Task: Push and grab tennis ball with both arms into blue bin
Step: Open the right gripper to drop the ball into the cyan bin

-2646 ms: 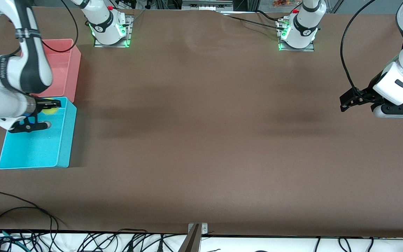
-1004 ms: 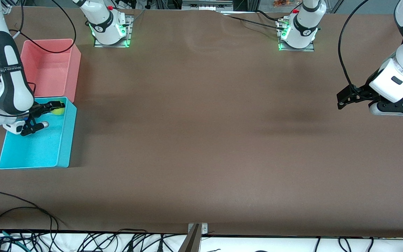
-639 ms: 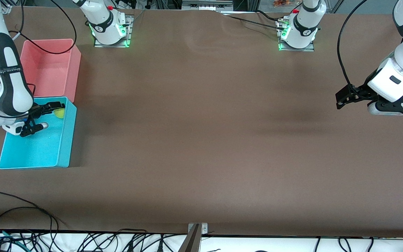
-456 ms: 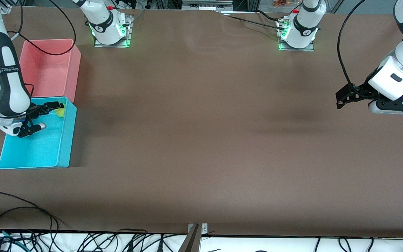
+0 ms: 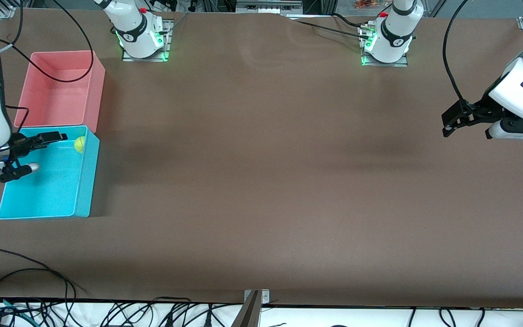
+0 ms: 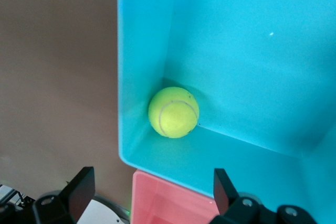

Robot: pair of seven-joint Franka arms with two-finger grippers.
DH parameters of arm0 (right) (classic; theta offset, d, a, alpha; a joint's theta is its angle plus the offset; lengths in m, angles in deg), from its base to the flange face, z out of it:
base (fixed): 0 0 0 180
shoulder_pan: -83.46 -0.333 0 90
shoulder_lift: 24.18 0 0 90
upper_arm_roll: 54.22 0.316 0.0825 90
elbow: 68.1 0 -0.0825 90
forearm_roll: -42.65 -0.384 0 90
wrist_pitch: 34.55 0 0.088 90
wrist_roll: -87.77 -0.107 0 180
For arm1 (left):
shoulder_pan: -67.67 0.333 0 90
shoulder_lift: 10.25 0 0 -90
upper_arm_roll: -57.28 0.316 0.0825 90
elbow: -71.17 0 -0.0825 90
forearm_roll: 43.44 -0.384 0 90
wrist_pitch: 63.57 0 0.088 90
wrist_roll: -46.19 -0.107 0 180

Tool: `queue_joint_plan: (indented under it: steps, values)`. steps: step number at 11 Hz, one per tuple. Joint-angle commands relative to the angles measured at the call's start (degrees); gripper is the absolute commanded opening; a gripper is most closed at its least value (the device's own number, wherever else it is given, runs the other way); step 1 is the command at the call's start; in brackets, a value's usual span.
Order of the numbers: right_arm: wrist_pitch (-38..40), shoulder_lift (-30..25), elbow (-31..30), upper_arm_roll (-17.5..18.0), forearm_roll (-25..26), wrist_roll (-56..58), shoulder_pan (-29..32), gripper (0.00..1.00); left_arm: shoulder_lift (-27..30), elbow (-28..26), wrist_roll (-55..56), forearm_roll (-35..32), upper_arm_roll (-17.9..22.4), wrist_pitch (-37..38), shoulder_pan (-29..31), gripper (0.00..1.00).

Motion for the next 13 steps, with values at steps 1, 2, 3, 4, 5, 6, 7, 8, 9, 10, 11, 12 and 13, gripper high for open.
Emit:
queue_joint_plan:
  steps: [1,2,3,4,5,6,7,8,9,10,11,12,13]
  values:
    - [4.37,-1.21,8.31,0.77,2.33,-6.17,-1.44,1.00,0.89,1.19,-0.26,-0.46,-1.69,1.99,0.53,1.00]
    - [4.37,-2.18,9.63,0.86,3.39,-8.11,-2.57,1.00,0.98,1.28,-0.18,-0.46,-2.05,1.99,0.62,1.00]
    - [4.29,-2.71,10.78,0.86,3.66,-10.21,-3.02,1.00,1.07,1.28,0.35,-0.46,-2.40,2.07,0.53,1.00]
    - [3.94,-3.76,11.57,1.03,3.75,-12.58,-3.29,1.00,1.16,1.19,-0.34,-0.37,-2.14,2.07,0.71,1.00]
    - [4.02,-5.08,12.02,0.95,5.23,-15.30,-4.68,1.00,1.51,1.19,-0.70,0.94,-1.88,2.07,0.79,1.00]
    - [4.37,-7.00,12.02,1.12,7.42,-16.11,-5.30,1.00,1.51,1.02,-0.62,1.12,-1.88,2.07,0.79,1.00]
    - [4.46,-8.42,12.02,0.77,7.27,-18.30,-6.35,1.00,1.34,1.02,-0.79,1.12,-1.79,2.07,0.79,1.00]
    - [4.37,-10.00,12.11,0.68,7.01,-21.45,-6.54,1.00,1.25,1.02,-0.79,1.12,-1.79,2.07,0.79,1.00]
    - [4.37,-12.19,12.11,0.94,7.01,-22.88,-6.54,1.00,1.25,1.02,-0.79,1.12,-1.79,2.07,0.79,1.00]
    - [4.37,-13.08,12.11,1.12,7.01,-22.98,-6.63,1.00,1.25,1.10,-0.70,1.12,-1.79,2.07,0.79,1.00]
    - [4.29,-13.35,12.19,0.95,6.92,-23.07,-6.80,1.00,1.25,1.02,-0.62,1.12,-1.79,2.07,0.79,1.00]
    - [4.37,-14.22,13.50,1.12,6.75,-23.41,-6.89,1.00,1.16,1.02,-0.61,1.12,-1.79,2.07,0.79,1.00]
    - [3.85,-16.06,13.77,1.99,6.74,-24.64,-6.72,1.00,1.16,1.02,-0.61,1.12,-1.79,2.07,0.79,1.00]
